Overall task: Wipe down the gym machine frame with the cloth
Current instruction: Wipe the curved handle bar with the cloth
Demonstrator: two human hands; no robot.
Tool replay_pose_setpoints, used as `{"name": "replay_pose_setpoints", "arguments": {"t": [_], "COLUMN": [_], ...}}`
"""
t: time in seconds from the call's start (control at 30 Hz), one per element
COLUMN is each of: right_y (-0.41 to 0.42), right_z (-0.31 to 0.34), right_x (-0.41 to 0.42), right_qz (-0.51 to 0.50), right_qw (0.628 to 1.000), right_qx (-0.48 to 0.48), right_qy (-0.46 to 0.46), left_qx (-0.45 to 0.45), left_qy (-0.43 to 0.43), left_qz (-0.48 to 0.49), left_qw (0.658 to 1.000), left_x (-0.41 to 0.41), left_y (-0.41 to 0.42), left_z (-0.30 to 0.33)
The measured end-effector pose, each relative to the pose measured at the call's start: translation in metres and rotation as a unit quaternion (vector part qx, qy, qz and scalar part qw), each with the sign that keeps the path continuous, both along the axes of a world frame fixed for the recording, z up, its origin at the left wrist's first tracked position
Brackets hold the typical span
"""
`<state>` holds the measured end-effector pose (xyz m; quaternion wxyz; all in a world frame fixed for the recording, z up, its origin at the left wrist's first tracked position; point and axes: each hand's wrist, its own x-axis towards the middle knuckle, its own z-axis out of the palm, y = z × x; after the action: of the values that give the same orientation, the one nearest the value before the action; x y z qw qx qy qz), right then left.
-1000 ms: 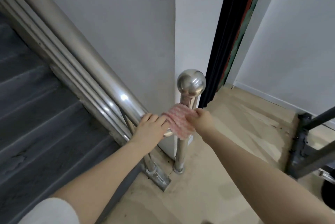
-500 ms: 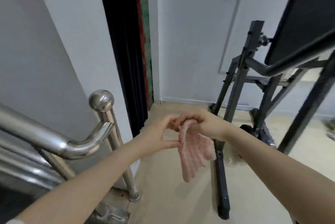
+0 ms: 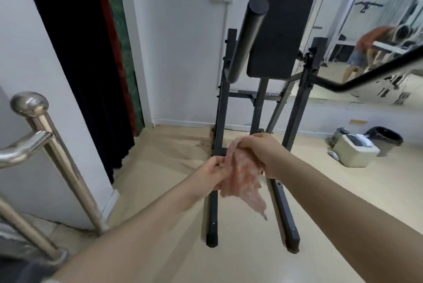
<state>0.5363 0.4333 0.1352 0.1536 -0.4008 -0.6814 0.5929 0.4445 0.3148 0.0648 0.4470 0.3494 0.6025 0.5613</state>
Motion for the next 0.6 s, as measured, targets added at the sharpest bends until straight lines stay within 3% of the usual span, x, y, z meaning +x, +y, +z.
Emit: {"name": "replay_pose_setpoints", "arguments": {"t": [0.07,0.13,0.2,0.27,0.4,0.5,0.6], "right_y": [0.013,0.027,0.044,0.064,0.108,0.148,0.179], "right_z": [0.009,0.01,0.007,0.001,-0.013,-0.012,-0.005], "right_x": [0.014,0.026,0.031,0.028,0.002,-0.025,-0.048], "right_qz": [0.019,0.042,0.05,0.032,0.14,0.191,0.197], "right_qw": [0.995,0.989,0.994,0.979,0.882,0.857,0.875], "right_qx": [-0.088,-0.112,-0.003,0.171,0.446,0.475,0.413], "right_qy": [0.037,0.083,0.101,0.105,0.063,0.054,0.16], "left_qx": [0.001,-0.005,-0.001,0.003,0.064,0.122,0.117], "left_qy": [0.04,0.045,-0.01,-0.068,-0.219,-0.284,-0.193], "left_qz": [0.009,0.05,0.104,0.136,0.071,0.03,-0.001], "left_qw": [0.999,0.998,0.995,0.988,0.971,0.95,0.974], "left_x": [0.016,0.02,0.014,0.002,-0.029,-0.051,-0.076], "left_y": [0.018,0.038,0.06,0.082,0.127,0.156,0.182], "left_z": [0.008,0.016,0.028,0.04,0.063,0.078,0.086]}}
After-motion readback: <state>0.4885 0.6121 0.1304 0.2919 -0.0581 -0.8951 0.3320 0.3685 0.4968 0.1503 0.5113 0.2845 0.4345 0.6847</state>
